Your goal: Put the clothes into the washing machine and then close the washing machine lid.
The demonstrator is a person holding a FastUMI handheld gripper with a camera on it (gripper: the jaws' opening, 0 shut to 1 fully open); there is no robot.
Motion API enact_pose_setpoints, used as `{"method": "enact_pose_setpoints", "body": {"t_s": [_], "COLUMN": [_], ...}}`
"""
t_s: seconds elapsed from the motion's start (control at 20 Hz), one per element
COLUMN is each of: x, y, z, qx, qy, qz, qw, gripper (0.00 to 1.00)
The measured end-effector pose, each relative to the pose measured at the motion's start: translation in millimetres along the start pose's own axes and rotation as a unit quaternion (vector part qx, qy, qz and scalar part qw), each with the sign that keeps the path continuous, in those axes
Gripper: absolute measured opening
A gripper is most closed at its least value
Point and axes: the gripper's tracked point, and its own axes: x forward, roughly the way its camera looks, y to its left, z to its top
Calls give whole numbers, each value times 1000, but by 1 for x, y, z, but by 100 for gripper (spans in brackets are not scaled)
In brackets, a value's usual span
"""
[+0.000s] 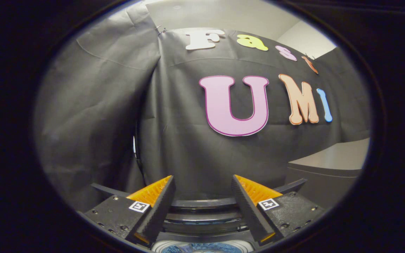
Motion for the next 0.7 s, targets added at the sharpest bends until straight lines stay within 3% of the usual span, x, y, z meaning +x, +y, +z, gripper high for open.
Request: {"method": "enact_pose_setpoints", "body": {"t_s": [0.7], "x": [1], "y": [-3], "z": [3], "qx": [1], "qy": [-18], "qz": [1], "qw": [1000], "gripper": [98]}}
